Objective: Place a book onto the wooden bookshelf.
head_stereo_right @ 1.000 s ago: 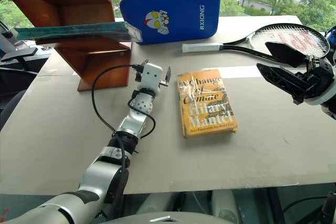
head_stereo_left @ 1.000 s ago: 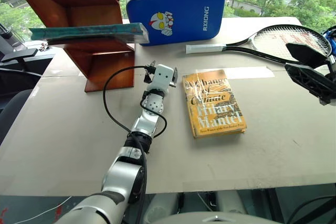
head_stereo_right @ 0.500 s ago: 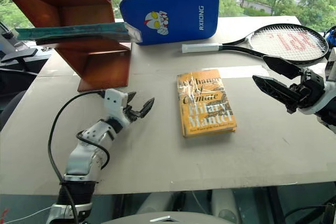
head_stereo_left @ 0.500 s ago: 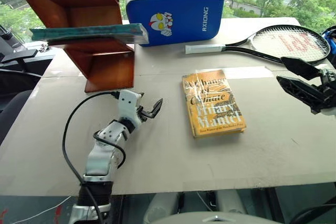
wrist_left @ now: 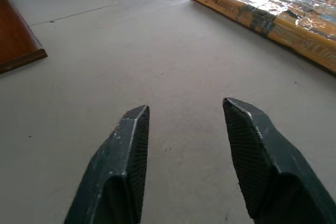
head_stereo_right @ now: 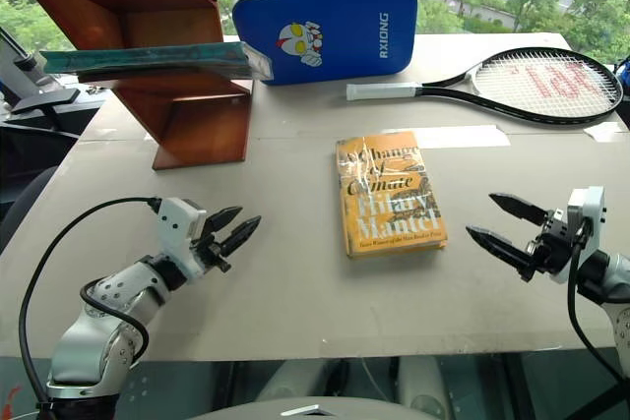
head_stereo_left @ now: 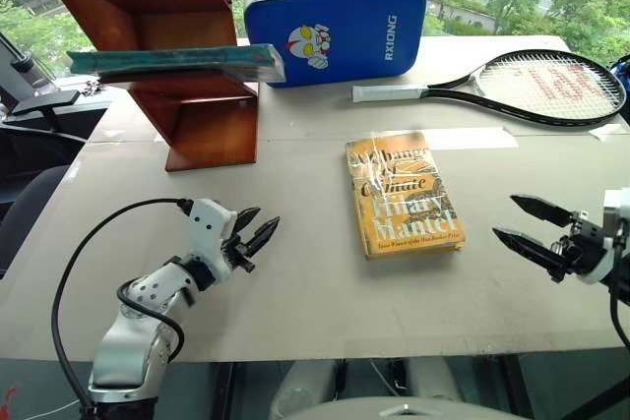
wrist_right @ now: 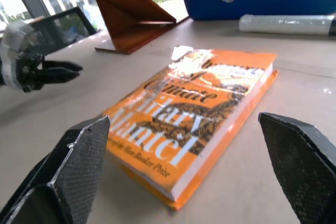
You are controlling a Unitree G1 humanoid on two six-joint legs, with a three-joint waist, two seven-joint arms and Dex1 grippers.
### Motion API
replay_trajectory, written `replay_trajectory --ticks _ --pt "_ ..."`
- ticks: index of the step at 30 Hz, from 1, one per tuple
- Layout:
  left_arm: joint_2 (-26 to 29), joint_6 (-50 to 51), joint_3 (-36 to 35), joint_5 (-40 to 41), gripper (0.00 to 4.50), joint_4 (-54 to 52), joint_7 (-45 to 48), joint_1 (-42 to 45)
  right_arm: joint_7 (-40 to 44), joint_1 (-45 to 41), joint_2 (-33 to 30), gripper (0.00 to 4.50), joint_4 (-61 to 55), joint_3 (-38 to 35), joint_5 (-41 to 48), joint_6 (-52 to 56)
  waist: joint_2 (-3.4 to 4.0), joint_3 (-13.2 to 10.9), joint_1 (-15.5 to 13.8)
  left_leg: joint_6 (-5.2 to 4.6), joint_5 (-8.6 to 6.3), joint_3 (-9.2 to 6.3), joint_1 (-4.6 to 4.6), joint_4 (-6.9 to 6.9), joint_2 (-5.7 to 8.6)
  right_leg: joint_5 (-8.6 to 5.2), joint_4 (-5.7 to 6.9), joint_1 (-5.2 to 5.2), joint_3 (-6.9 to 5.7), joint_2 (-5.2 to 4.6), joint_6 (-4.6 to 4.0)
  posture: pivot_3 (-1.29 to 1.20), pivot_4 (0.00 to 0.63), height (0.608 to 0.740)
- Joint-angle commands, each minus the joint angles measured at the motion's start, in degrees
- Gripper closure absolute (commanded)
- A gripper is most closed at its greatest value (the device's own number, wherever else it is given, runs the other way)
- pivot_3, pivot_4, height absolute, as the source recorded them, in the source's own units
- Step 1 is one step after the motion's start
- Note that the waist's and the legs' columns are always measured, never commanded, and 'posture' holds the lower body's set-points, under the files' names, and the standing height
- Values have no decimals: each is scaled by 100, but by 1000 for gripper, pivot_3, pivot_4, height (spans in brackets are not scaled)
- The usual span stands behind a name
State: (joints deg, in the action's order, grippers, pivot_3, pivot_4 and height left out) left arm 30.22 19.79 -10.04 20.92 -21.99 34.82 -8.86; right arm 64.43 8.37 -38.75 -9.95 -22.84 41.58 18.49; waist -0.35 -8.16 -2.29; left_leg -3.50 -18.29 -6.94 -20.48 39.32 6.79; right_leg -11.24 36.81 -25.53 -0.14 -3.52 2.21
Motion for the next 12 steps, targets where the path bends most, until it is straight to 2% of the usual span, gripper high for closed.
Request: replay_trajectory --ticks 1,2,3,12 --pt "146 -334 128 -159 604 -99 252 -85 330 260 36 0 41 86 -414 -670 3 2 2 0 0 1 1 -2 0 0 0 0 1 0 0 0 150 740" --pt "159 -391 159 -193 98 -66 288 -102 343 306 67 0 53 104 -452 -752 3 2 6 0 0 1 2 -3 0 0 0 1 2 0 0 0 150 740" --pt "176 -449 189 -227 38 -28 330 -116 333 332 101 0 59 110 -455 -794 4 2 11 0 0 2 3 -2 0 0 0 2 2 0 0 0 150 740" --pt "411 -369 465 -311 38 130 685 -322 383 401 201 0 357 166 -715 -1287 6 3 5 0 -1 2 18 -11 -1 -1 -5 16 5 2 0 0 150 740"
